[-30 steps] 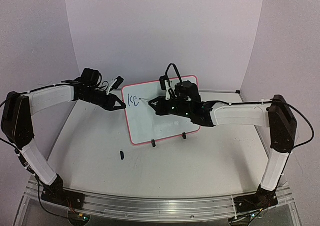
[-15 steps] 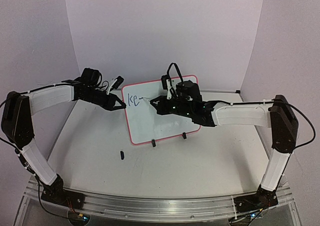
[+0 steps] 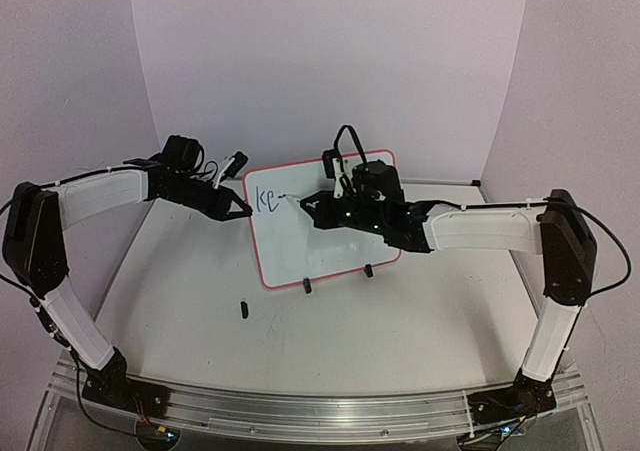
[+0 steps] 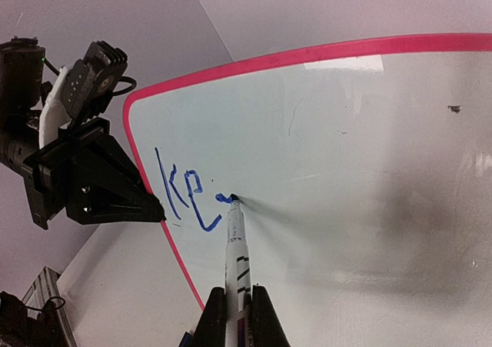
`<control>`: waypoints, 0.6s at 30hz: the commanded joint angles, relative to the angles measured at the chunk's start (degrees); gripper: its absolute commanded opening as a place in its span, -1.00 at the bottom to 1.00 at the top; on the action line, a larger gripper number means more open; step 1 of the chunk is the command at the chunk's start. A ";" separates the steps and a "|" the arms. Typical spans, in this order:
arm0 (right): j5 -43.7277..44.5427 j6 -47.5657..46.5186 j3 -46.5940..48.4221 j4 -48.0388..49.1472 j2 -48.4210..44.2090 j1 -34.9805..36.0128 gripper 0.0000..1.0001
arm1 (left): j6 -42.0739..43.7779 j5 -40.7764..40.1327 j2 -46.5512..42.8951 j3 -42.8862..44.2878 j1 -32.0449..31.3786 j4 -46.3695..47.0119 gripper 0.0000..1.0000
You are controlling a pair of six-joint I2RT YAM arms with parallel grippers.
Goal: Write a sentence on the whiteboard
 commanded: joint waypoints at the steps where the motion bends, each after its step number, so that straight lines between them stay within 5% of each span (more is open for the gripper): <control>1: 1.13 -0.27 1.69 2.38 -0.55 -0.87 -1.00 | 2.75 -2.91 1.63 0.70 -2.00 -3.17 -1.00; 18: -1.59 0.33 2.41 3.92 0.92 -0.85 -1.00 | 2.89 -3.08 1.56 0.75 -2.17 -3.30 -1.00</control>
